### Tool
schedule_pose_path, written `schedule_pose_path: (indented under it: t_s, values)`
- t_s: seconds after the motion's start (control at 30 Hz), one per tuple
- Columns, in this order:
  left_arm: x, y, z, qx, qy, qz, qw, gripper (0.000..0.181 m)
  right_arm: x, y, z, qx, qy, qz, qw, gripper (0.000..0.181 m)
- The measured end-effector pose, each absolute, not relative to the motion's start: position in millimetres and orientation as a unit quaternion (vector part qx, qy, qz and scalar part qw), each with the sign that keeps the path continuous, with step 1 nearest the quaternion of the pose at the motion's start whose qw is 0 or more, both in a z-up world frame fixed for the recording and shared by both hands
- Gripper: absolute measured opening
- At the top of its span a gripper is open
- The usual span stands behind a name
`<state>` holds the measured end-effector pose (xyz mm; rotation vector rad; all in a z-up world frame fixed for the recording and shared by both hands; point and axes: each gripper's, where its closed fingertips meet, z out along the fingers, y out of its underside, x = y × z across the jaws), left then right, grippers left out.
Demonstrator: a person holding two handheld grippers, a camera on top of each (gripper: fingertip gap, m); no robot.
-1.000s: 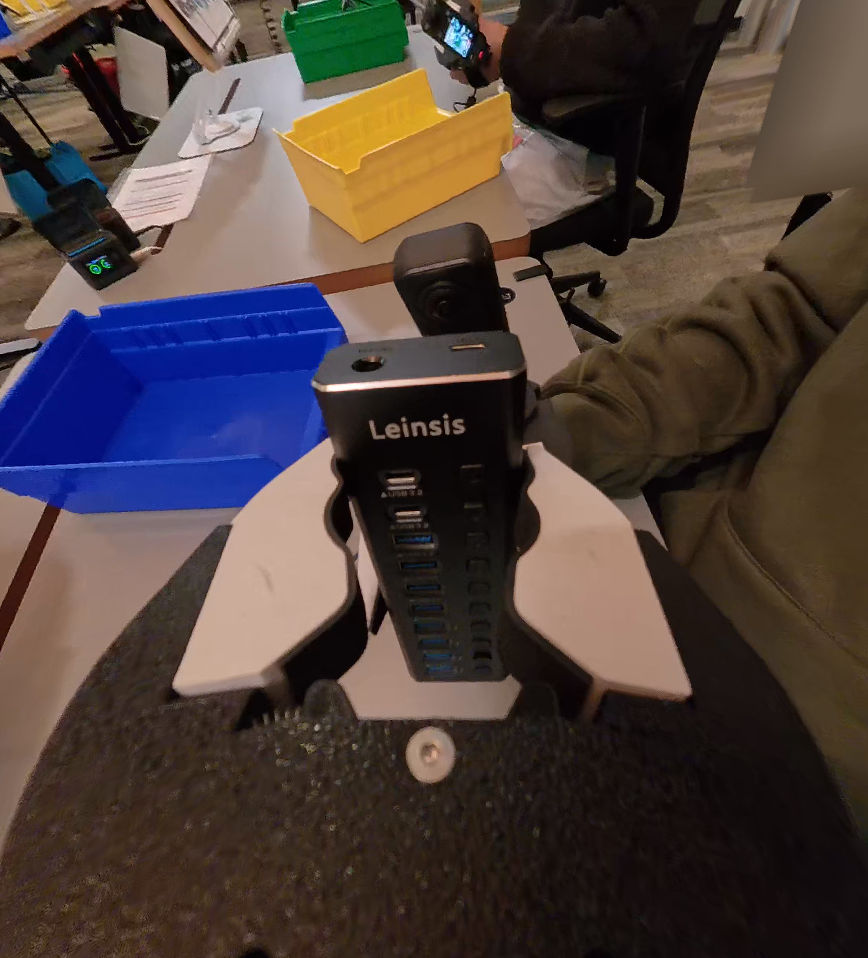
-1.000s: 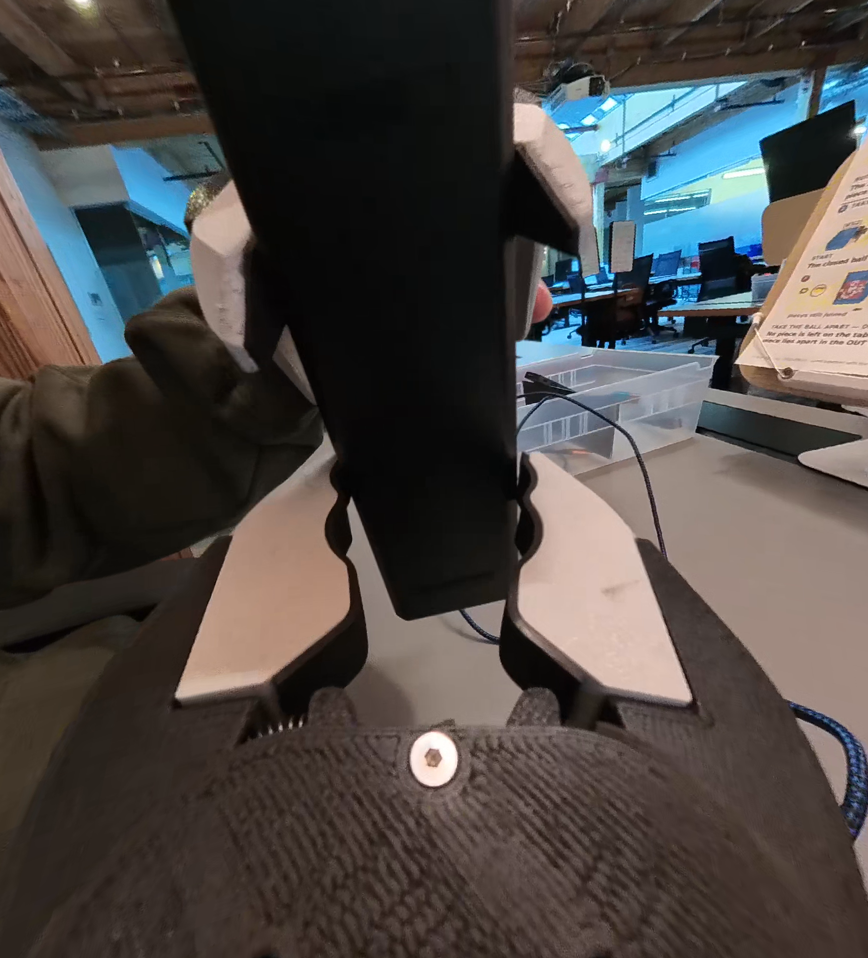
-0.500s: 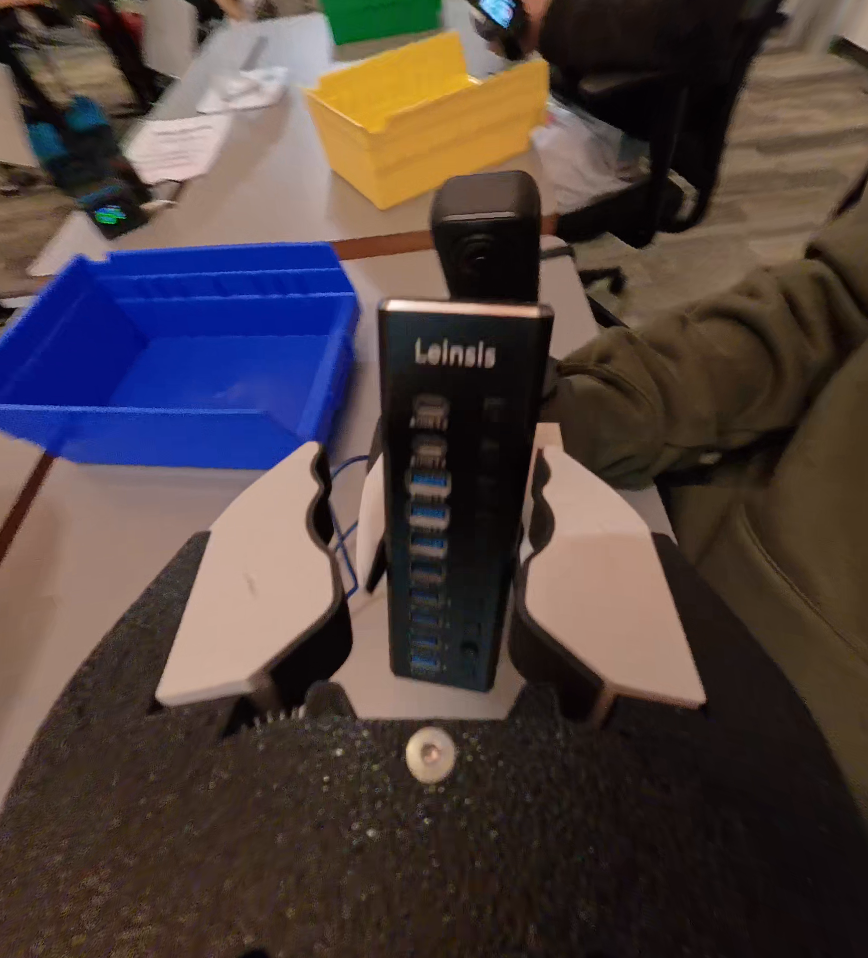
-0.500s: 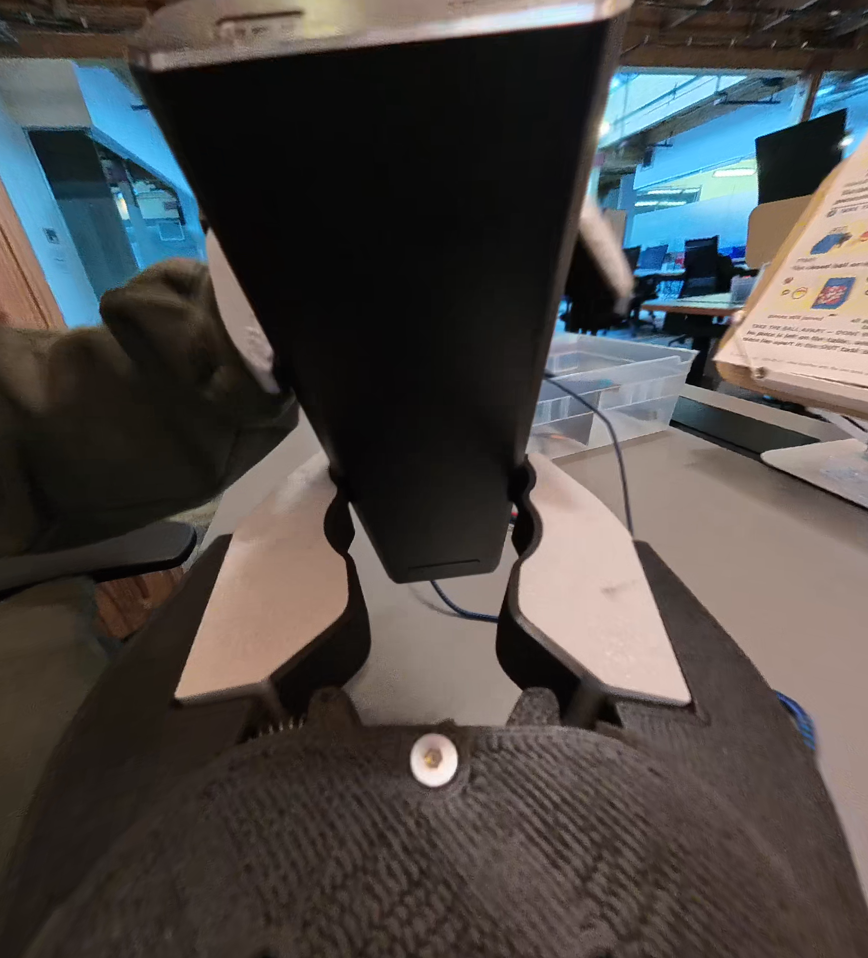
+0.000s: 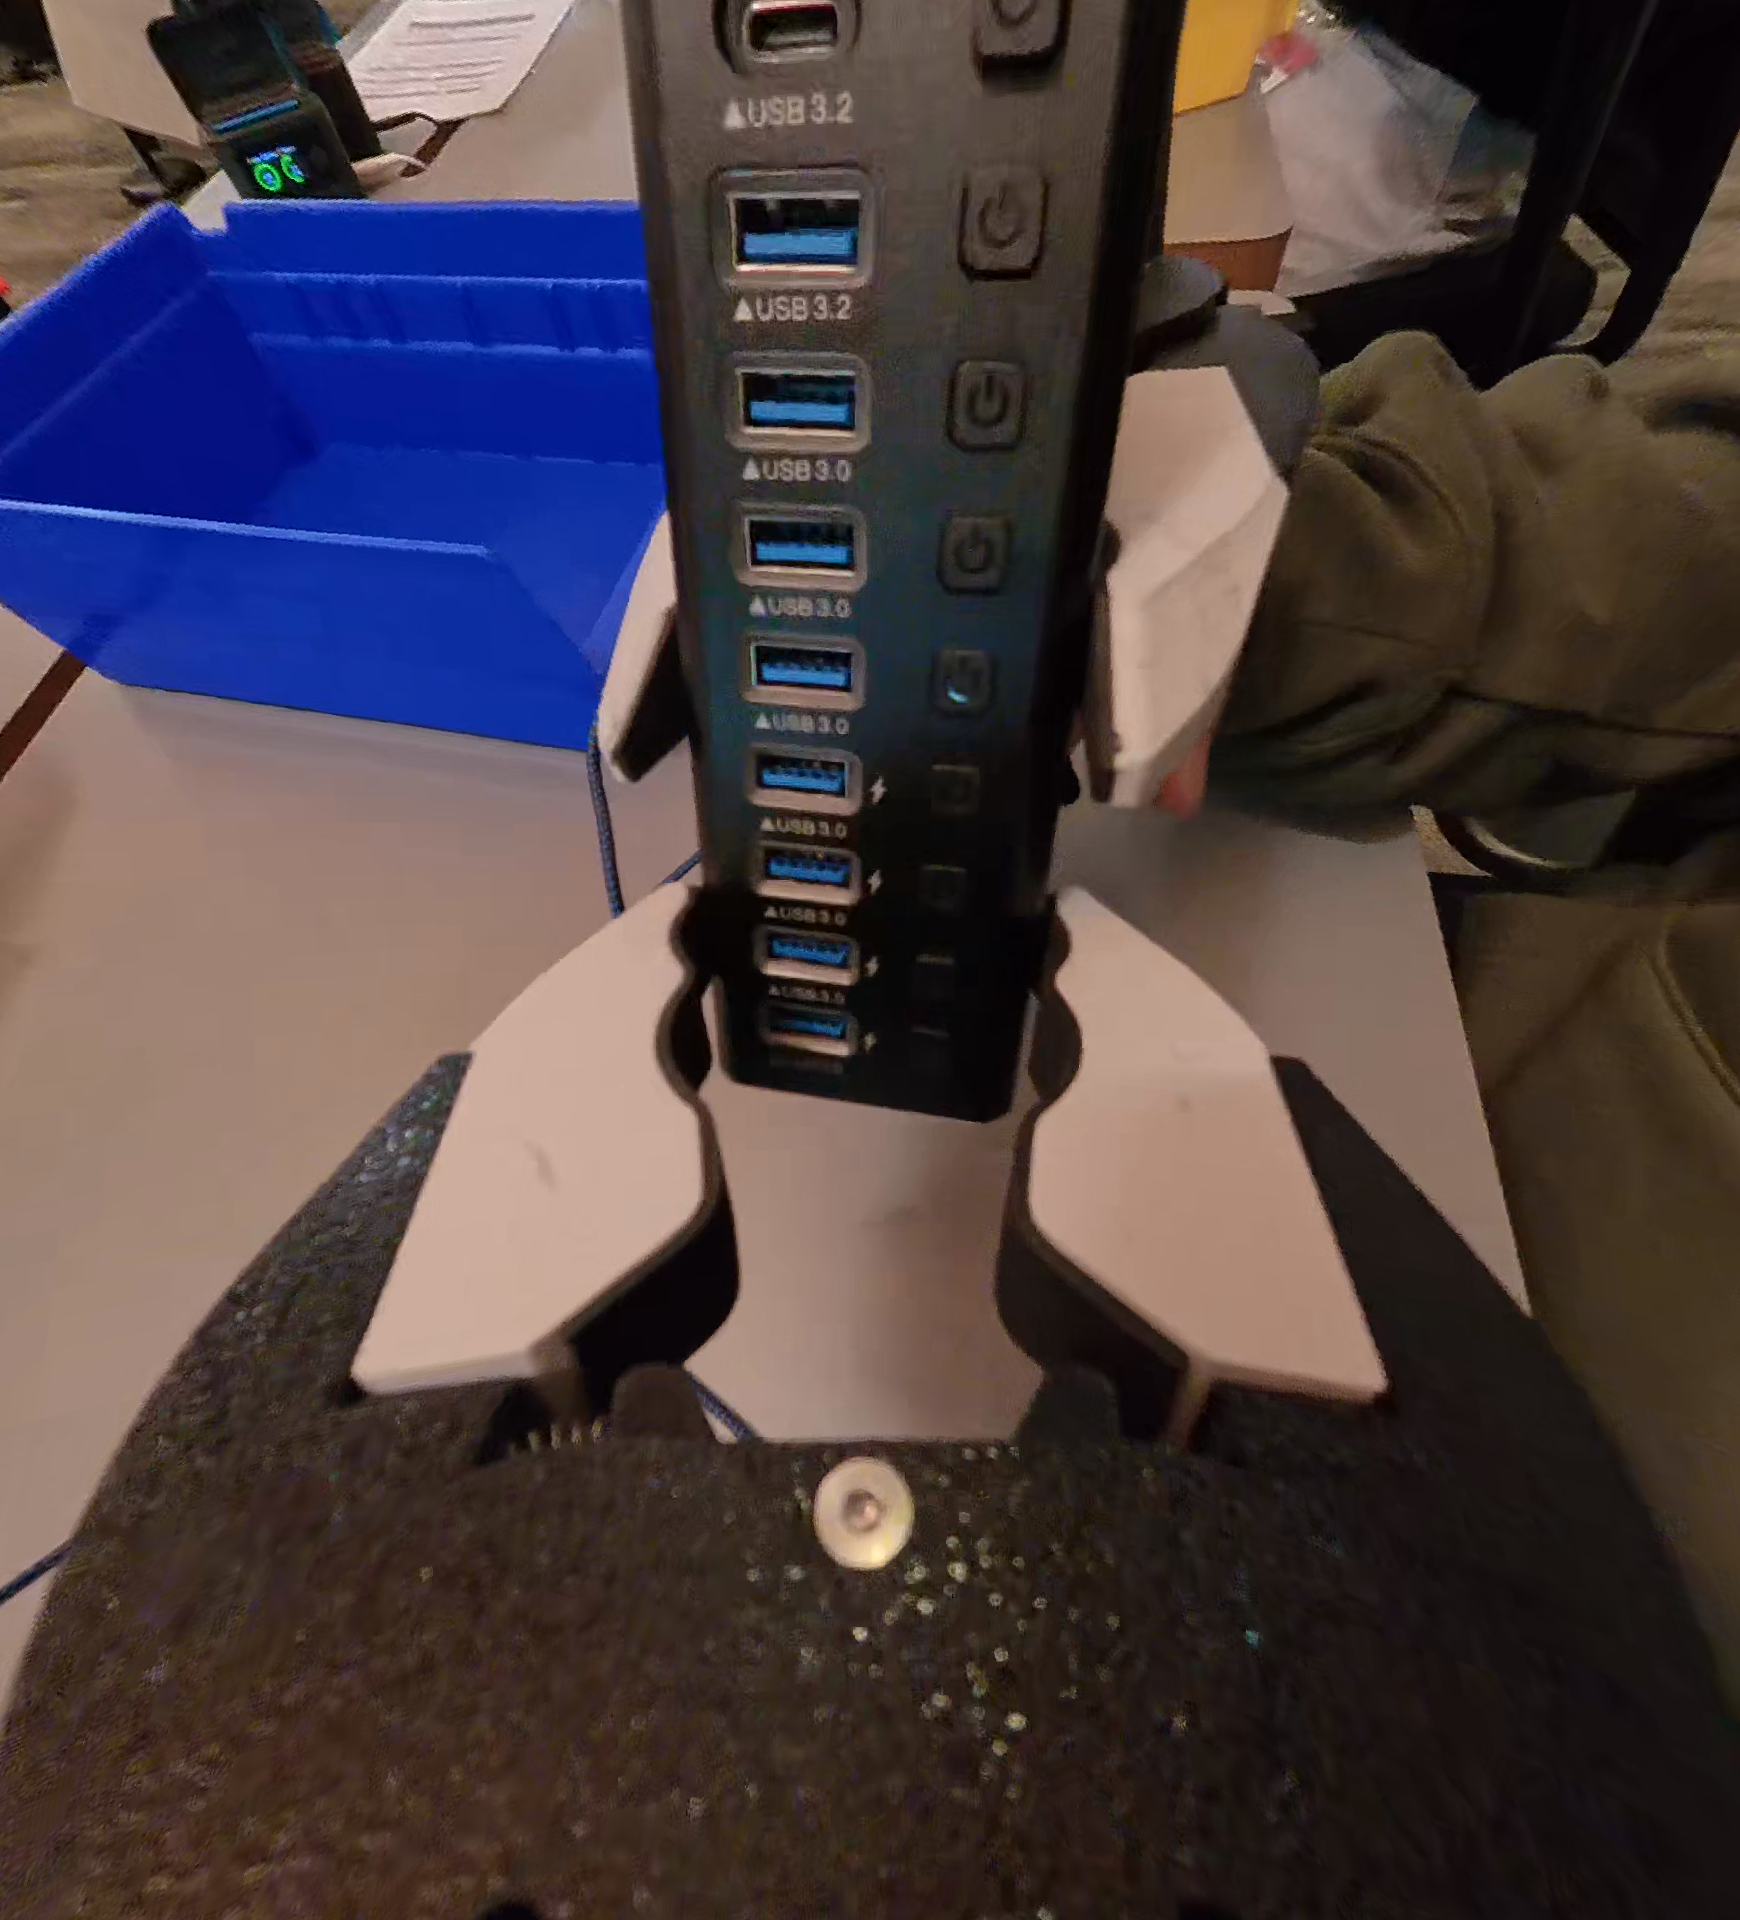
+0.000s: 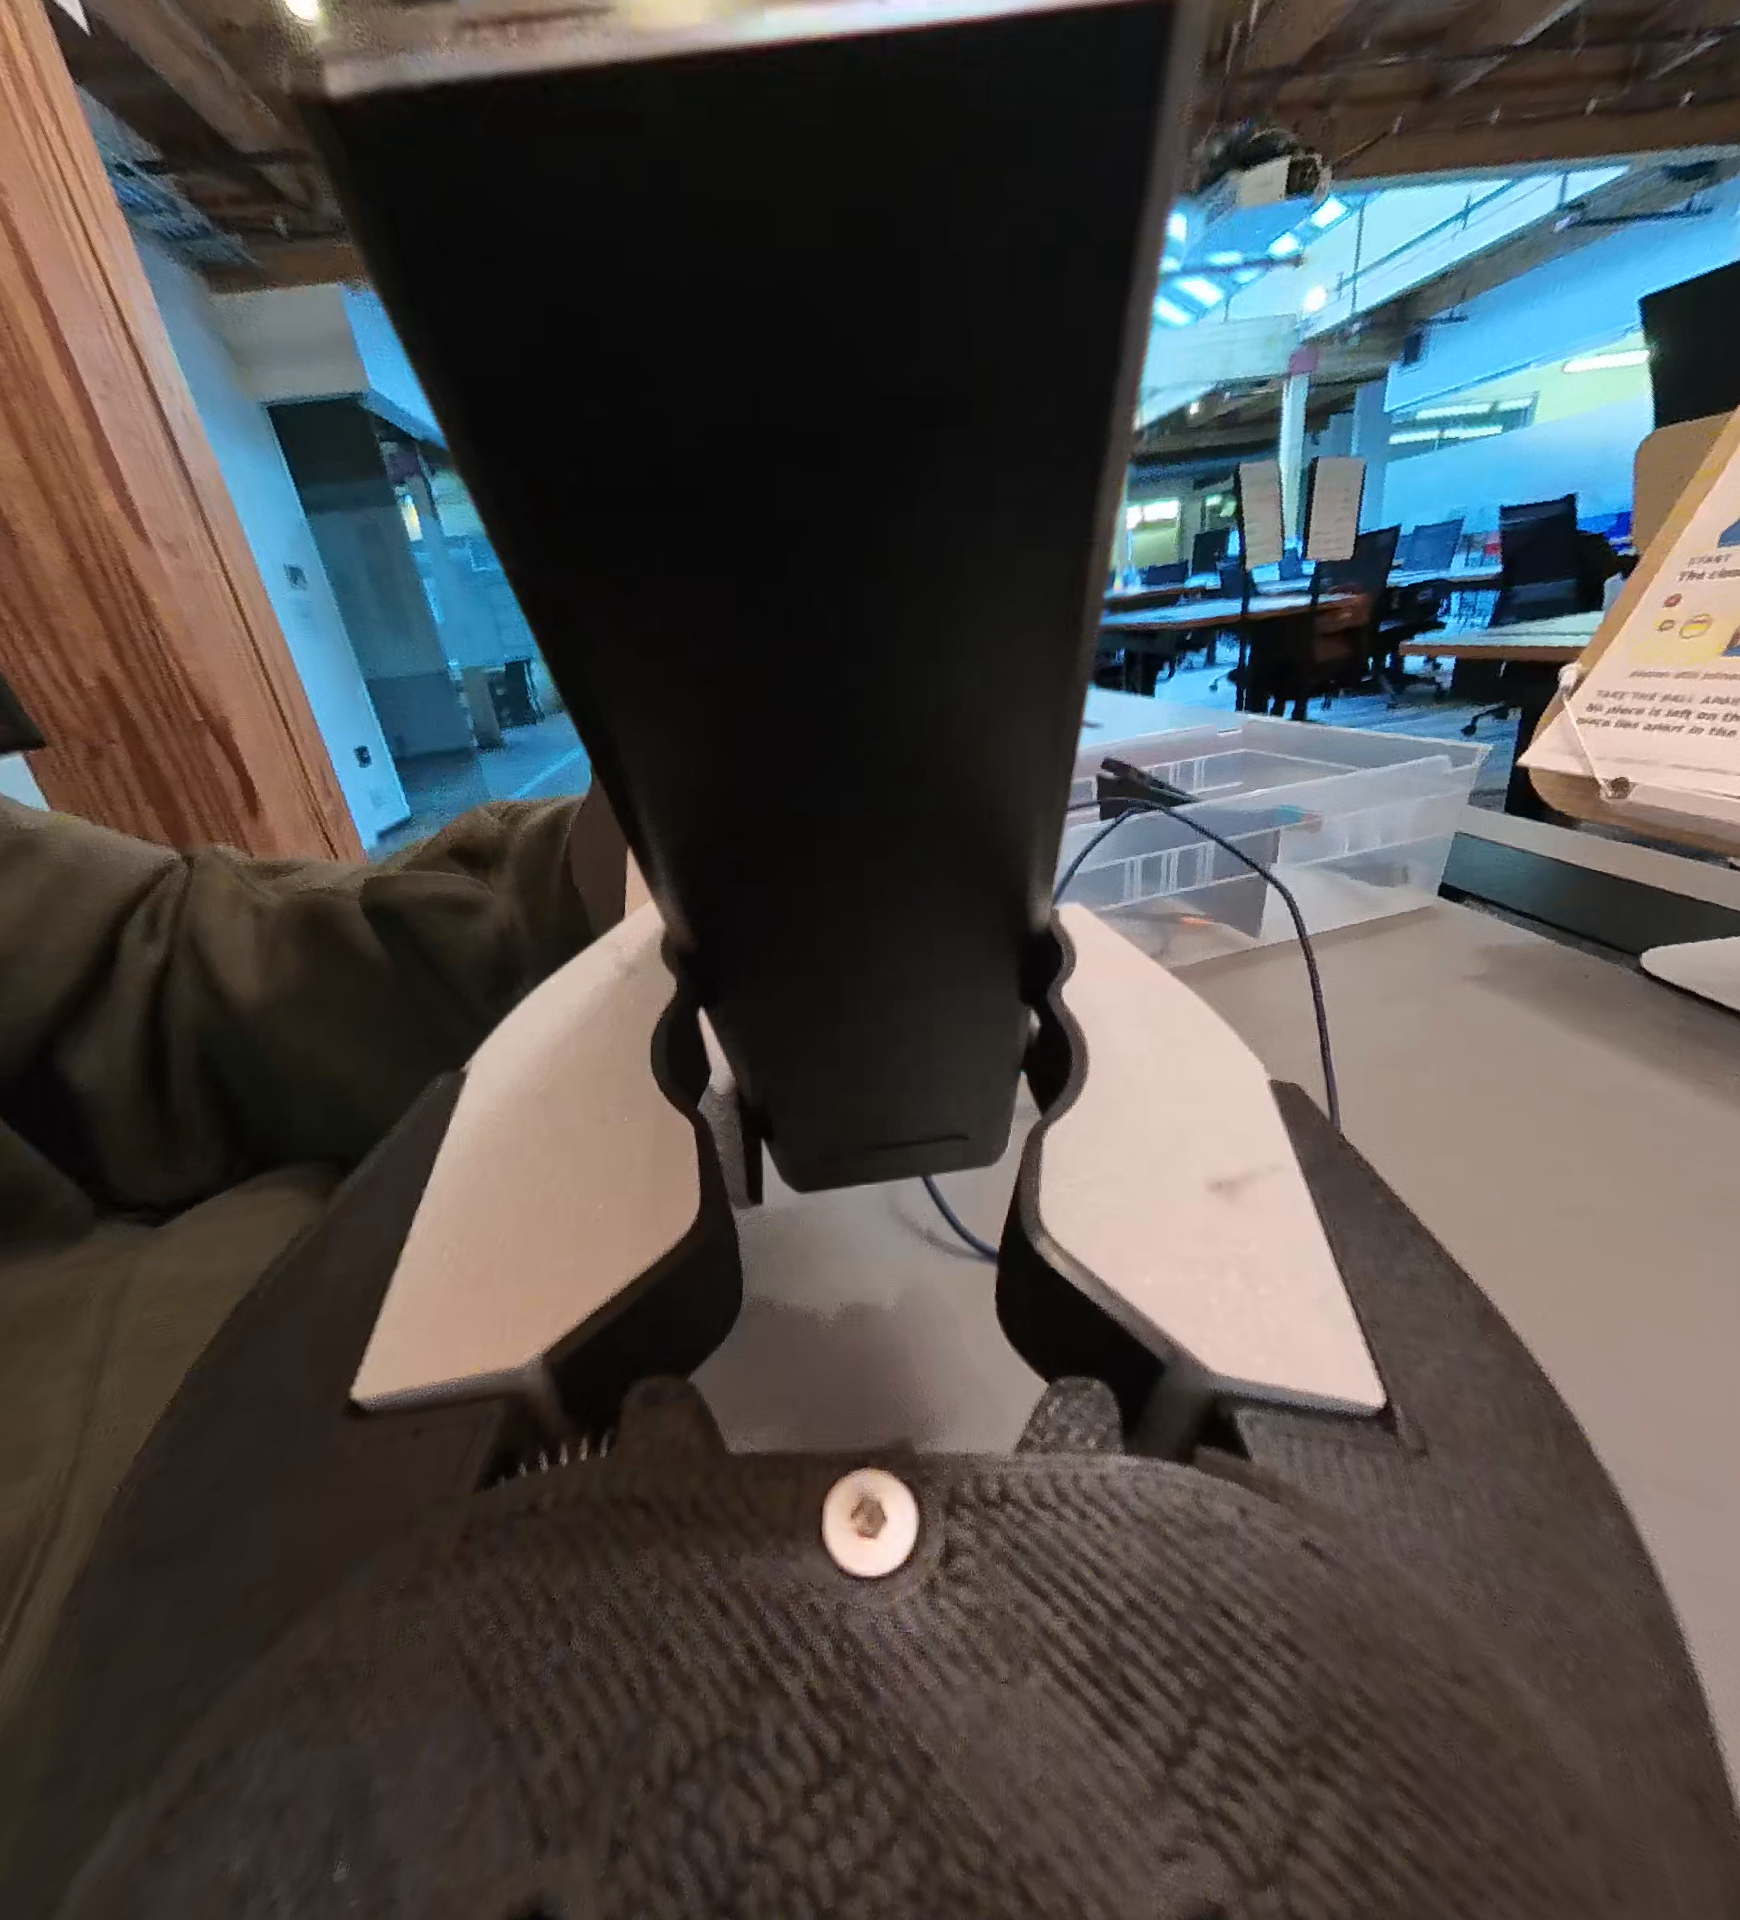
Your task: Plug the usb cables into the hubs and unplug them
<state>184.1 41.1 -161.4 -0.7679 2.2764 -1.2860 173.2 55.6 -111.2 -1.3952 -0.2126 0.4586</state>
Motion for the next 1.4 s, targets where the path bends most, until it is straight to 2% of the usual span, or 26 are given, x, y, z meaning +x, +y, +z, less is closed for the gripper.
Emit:
schedule_pose_path:
  t_s: [0.4,0.53,0.67,0.77,0.9,0.93,1.0,1.03,1.17,1.4]
  values:
    - [187,29,-172,-0.304,0.683,-0.637,0.189,0.058,183,51,-118,-0.652,-0.075,0.233,0.717,0.061]
    - [189,34,-175,-0.318,0.649,-0.665,0.189,0.058,185,58,-125,-0.681,-0.054,0.23,0.693,0.068]
    - [185,45,-162,-0.317,0.599,-0.712,0.182,0.057,189,60,-131,-0.691,-0.044,0.223,0.686,0.063]
    - [183,44,-163,-0.312,0.603,-0.713,0.177,0.057,185,61,-128,-0.683,-0.062,0.213,0.696,0.062]
    - [173,30,-176,-0.307,0.666,-0.668,0.124,0.058,168,63,-129,-0.709,-0.097,0.2,0.669,0.062]
    - [172,29,-178,-0.301,0.69,-0.645,0.131,0.058,164,64,-132,-0.719,-0.106,0.192,0.659,0.062]
    - [177,31,-176,-0.293,0.719,-0.603,0.182,0.07,158,68,-141,-0.734,-0.12,0.177,0.644,0.061]
    - [175,29,-175,-0.28,0.734,-0.59,0.187,0.064,155,70,-143,-0.735,-0.12,0.183,0.641,0.062]
    - [174,28,-177,-0.272,0.759,-0.559,0.191,0.063,154,66,-144,-0.735,-0.129,0.194,0.636,0.061]
    - [180,26,-169,-0.278,0.697,-0.621,0.227,0.061,160,66,-139,-0.732,-0.113,0.183,0.647,0.061]
